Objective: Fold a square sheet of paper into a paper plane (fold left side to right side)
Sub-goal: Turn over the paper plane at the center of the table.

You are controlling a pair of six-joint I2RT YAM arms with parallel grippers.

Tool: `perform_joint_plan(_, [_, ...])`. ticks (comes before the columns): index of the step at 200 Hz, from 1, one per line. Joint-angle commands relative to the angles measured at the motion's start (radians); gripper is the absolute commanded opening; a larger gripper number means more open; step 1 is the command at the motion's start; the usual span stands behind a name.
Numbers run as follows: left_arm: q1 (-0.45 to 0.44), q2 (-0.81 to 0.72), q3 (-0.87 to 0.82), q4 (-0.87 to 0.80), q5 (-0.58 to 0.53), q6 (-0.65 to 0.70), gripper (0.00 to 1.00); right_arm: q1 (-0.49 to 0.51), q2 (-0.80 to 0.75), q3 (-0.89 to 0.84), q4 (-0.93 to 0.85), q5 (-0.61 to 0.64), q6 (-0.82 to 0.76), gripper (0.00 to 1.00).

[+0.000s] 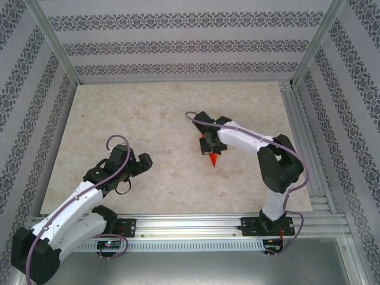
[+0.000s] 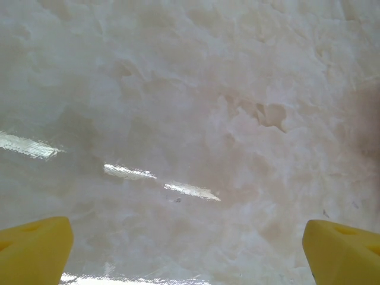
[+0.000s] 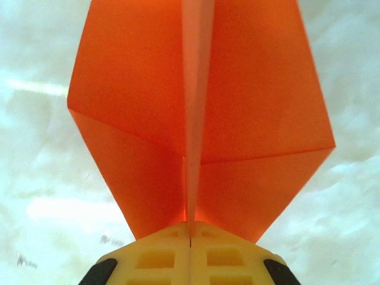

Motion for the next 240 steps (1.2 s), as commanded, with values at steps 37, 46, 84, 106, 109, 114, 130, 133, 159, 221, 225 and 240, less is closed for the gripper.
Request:
perform_joint_plan(37, [0.013, -0.015, 0.036, -0.064, 0.013, 0.045, 1.0, -0.19, 0.168, 0.26, 0.047, -0.144, -0.126, 0.01])
perform_joint_plan(46, [0.014, -0.016, 0.038, -0.067, 0.015, 0.047, 1.0, -0.204, 0.211, 0.317, 0.027, -0.151, -0.13, 0.01])
perform_joint_plan(84, [0.013, -0.009, 0.049, -0.079, 0.009, 0.056, 1.0, -0.186, 0.257, 0.37, -0.019, -0.171, -0.073, 0.0])
perform_joint_plan(106, [0.014, 0.006, 0.053, -0.075, 0.006, 0.063, 1.0, -0.154, 0.235, 0.314, 0.004, -0.173, -0.041, 0.02])
perform_joint_plan(109, [0.014, 0.009, 0.055, -0.072, 0.007, 0.064, 1.0, -0.151, 0.235, 0.308, 0.008, -0.175, -0.038, 0.02])
perform_joint_plan(114, [0.014, 0.015, 0.056, -0.072, 0.007, 0.066, 1.0, -0.146, 0.237, 0.296, 0.012, -0.179, -0.036, 0.02])
perform_joint_plan(130, [0.014, 0.036, 0.061, -0.068, 0.01, 0.07, 1.0, -0.13, 0.248, 0.273, 0.008, -0.167, -0.031, 0.02])
perform_joint_plan(133, [0.013, 0.038, 0.062, -0.067, 0.013, 0.07, 1.0, -0.129, 0.251, 0.271, 0.005, -0.164, -0.032, 0.03])
perform_joint_plan(159, [0.014, 0.049, 0.054, -0.053, 0.02, 0.066, 1.0, -0.125, 0.271, 0.251, 0.008, -0.152, -0.027, 0.07])
perform_joint_plan(221, [0.014, 0.049, 0.049, -0.047, 0.02, 0.061, 1.0, -0.109, 0.319, 0.295, -0.011, -0.15, -0.036, 0.17])
perform_joint_plan(225, [0.014, 0.05, 0.047, -0.047, 0.021, 0.062, 1.0, -0.11, 0.321, 0.296, -0.012, -0.149, -0.036, 0.17])
perform_joint_plan(240, [0.013, 0.049, 0.047, -0.048, 0.02, 0.062, 1.0, -0.108, 0.331, 0.31, -0.021, -0.139, -0.037, 0.17])
